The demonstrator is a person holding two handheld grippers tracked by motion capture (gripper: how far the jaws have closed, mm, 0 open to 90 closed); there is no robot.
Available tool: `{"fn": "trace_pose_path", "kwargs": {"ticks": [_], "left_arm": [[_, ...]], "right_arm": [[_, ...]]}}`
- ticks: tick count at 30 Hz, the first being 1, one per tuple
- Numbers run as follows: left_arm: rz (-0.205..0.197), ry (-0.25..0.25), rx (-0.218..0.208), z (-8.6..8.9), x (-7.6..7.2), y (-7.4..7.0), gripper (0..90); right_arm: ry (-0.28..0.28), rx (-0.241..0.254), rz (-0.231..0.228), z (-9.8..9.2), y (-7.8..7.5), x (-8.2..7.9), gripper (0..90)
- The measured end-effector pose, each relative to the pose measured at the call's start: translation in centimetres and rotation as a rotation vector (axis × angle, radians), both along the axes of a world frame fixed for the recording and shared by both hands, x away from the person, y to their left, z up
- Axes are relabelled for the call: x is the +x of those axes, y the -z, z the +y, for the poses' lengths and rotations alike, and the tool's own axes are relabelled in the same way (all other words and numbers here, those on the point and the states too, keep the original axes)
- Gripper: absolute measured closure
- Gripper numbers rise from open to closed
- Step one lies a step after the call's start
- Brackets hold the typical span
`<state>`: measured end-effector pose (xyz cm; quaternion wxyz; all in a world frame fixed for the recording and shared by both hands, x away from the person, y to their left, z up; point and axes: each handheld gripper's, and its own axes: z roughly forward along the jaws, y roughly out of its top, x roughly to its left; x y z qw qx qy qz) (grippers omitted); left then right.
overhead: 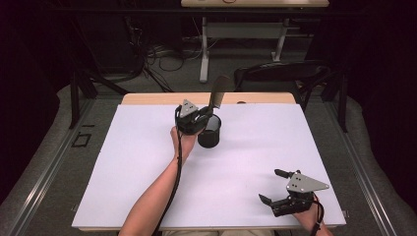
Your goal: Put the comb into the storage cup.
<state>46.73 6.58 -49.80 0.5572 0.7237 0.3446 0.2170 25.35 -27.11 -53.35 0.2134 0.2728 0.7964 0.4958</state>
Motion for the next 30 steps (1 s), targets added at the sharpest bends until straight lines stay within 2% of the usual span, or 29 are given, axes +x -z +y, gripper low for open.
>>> {"fn": "trace_pose_path", "kwargs": {"ticks": [11, 16, 18, 20, 24, 26, 28, 30], "left_arm": [[0.019, 0.004, 0.014, 0.0, 0.0, 0.3, 71.6], [0.014, 0.006, 0.027, 0.0, -0.2, 0.3, 73.6], [0.011, 0.005, 0.046, -0.1, -0.3, 0.3, 73.2], [0.009, 0.012, 0.041, 0.0, -0.4, 0.4, 72.3], [0.007, 0.022, 0.036, 0.3, -0.7, 0.3, 66.3], [0.006, 0.021, 0.049, 0.4, -0.8, 0.2, 58.6], [0.007, 0.023, 0.058, 0.5, -1.0, 0.0, 54.7], [0.011, 0.024, 0.053, 0.7, -1.1, -0.3, 47.3]], "right_arm": [[-0.004, -0.001, 0.003, 0.0, 0.0, 0.0, 2.4], [-0.004, 0.001, 0.002, 0.0, 0.0, 0.0, 2.4], [-0.004, 0.004, 0.0, 0.0, 0.0, 0.0, 2.4], [-0.005, 0.004, 0.0, 0.0, 0.0, 0.0, 2.4], [-0.006, 0.003, 0.003, 0.1, 0.0, 0.0, 2.4], [-0.006, 0.0, 0.003, 0.0, 0.0, 0.0, 2.4], [-0.006, 0.0, 0.002, 0.0, 0.0, 0.0, 2.4], [-0.004, 0.001, 0.003, 0.0, 0.0, 0.0, 2.4]]}}
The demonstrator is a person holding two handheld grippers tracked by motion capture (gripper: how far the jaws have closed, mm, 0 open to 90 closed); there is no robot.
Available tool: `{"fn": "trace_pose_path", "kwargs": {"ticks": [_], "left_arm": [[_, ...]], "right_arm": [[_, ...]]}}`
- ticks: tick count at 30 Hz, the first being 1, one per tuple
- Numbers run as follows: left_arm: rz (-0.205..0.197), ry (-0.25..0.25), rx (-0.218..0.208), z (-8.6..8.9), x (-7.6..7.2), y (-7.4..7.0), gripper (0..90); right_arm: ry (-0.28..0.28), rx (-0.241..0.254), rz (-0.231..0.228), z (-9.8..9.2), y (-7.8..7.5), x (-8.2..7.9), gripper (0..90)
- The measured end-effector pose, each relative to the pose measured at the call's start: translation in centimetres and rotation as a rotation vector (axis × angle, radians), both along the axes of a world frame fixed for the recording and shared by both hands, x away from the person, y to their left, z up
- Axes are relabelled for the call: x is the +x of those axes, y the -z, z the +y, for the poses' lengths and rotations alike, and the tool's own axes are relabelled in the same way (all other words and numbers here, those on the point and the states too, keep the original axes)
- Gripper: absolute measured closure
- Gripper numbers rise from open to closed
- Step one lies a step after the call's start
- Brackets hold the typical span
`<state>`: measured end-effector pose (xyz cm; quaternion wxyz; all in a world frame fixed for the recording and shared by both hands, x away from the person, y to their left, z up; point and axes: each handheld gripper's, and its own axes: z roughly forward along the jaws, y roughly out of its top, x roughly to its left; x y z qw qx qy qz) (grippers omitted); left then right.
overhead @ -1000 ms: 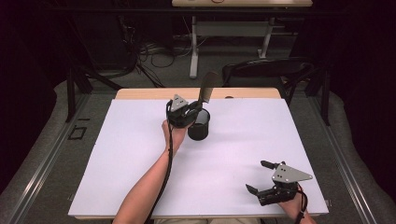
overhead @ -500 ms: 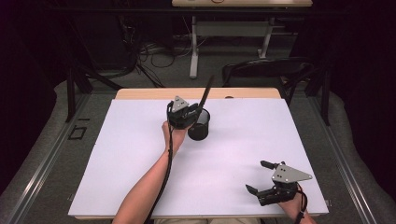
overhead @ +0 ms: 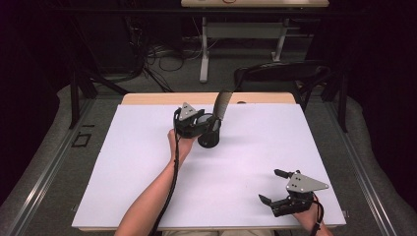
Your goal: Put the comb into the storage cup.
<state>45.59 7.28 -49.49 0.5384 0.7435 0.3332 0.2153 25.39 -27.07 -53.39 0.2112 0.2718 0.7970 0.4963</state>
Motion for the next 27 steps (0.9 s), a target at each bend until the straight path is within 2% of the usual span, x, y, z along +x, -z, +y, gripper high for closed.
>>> {"fn": "trace_pose_path", "kwargs": {"ticks": [3, 7, 11, 16, 21, 27], "left_arm": [[-0.003, 0.008, 0.011, 0.3, -0.3, -0.5, 40.0], [0.013, 0.029, 0.027, 0.8, -0.7, -1.1, 31.0], [0.031, 0.037, 0.028, 1.5, -1.1, -1.7, 25.2], [0.037, 0.038, 0.055, 2.2, -1.8, -2.2, 18.4], [0.039, 0.03, 0.096, 2.9, -2.7, -2.0, 14.9], [0.054, 0.022, 0.116, 3.8, -3.2, -1.4, 9.1]], "right_arm": [[-0.001, -0.002, 0.002, 0.0, 0.0, 0.0, 2.4], [-0.001, 0.002, -0.002, 0.0, 0.0, 0.0, 2.4], [0.0, 0.001, -0.003, 0.0, 0.0, 0.0, 2.4], [0.002, -0.001, -0.002, 0.0, 0.0, 0.0, 2.5], [0.003, -0.002, 0.0, 0.0, 0.0, 0.0, 2.4], [0.003, -0.005, 0.003, 0.1, 0.0, 0.0, 2.4]]}}
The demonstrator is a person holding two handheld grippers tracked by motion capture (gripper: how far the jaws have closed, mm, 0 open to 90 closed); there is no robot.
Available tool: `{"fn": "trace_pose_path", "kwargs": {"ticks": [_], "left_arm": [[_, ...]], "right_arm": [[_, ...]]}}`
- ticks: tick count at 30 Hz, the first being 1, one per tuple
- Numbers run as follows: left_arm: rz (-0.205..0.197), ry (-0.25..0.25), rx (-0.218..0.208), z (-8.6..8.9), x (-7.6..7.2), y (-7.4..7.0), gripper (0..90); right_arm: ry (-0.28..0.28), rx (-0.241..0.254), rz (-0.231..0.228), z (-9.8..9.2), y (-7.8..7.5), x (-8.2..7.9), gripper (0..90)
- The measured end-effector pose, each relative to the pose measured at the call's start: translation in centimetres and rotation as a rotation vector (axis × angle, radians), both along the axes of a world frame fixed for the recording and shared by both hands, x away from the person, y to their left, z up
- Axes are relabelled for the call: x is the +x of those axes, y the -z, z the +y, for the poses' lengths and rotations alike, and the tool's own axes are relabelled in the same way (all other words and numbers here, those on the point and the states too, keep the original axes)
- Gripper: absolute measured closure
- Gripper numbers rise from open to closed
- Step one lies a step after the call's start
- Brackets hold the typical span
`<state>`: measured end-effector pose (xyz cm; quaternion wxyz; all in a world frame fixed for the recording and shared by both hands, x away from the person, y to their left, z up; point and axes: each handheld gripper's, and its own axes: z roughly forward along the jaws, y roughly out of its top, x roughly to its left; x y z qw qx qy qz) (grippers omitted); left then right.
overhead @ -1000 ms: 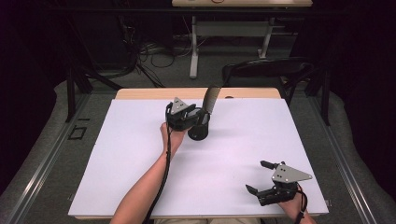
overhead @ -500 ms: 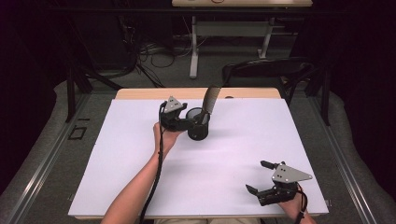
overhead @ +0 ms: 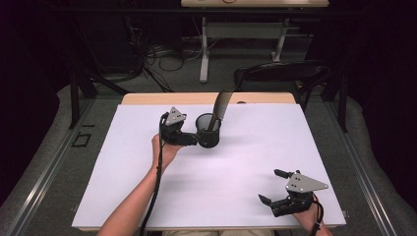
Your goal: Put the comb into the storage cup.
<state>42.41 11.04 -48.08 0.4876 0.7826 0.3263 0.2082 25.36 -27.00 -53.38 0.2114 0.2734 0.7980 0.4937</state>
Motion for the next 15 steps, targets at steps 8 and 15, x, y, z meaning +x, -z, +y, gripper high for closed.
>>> {"fn": "trace_pose_path", "kwargs": {"ticks": [8, 15], "left_arm": [[0.006, -0.004, 0.02, 0.8, -0.9, -0.1, 3.4], [0.009, -0.009, 0.042, 1.5, -2.0, -0.1, 0.7]], "right_arm": [[0.0, 0.001, 0.0, 0.0, 0.0, 0.0, 2.5], [-0.001, -0.001, 0.001, -0.1, 0.0, 0.0, 2.5]]}}
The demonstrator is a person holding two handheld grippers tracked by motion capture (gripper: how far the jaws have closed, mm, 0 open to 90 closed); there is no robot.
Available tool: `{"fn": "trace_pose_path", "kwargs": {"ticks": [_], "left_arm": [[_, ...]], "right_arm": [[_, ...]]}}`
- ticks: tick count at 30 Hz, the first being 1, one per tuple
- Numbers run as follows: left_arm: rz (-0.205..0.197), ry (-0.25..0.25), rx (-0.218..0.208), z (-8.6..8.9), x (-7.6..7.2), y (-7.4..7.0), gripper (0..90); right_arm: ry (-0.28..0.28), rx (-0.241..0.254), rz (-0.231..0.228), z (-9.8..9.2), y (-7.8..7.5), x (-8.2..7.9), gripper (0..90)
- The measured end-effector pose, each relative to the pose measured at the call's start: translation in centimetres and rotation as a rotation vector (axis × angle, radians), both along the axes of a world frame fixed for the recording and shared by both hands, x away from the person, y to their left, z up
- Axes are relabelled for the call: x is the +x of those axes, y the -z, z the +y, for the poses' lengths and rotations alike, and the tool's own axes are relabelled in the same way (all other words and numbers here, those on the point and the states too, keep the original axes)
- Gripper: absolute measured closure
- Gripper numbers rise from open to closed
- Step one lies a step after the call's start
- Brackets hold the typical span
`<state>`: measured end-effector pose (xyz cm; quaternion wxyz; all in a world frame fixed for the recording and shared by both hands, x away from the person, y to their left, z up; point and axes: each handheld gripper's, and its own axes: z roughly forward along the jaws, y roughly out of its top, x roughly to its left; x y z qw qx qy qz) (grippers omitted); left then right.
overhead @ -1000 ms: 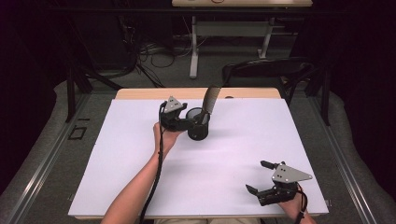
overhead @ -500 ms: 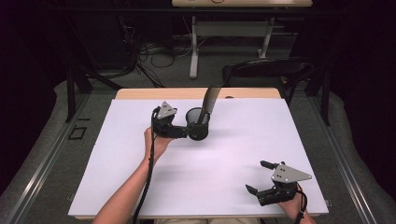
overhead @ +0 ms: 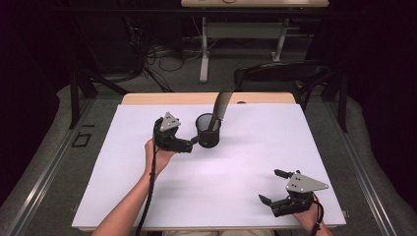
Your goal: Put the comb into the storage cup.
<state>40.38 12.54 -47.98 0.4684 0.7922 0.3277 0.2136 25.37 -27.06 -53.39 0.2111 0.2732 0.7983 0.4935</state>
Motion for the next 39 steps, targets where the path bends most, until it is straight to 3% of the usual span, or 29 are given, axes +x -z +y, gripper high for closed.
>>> {"fn": "trace_pose_path", "kwargs": {"ticks": [17, 39], "left_arm": [[0.01, -0.033, 0.025, 2.4, -2.0, 0.7, 0.1], [-0.025, -0.061, 0.024, 4.3, -5.8, 1.5, 0.0]], "right_arm": [[0.002, 0.002, 0.008, -0.2, 0.0, -0.2, 2.3], [0.013, 0.011, 0.0, -0.3, -0.2, -0.3, 1.5]]}}
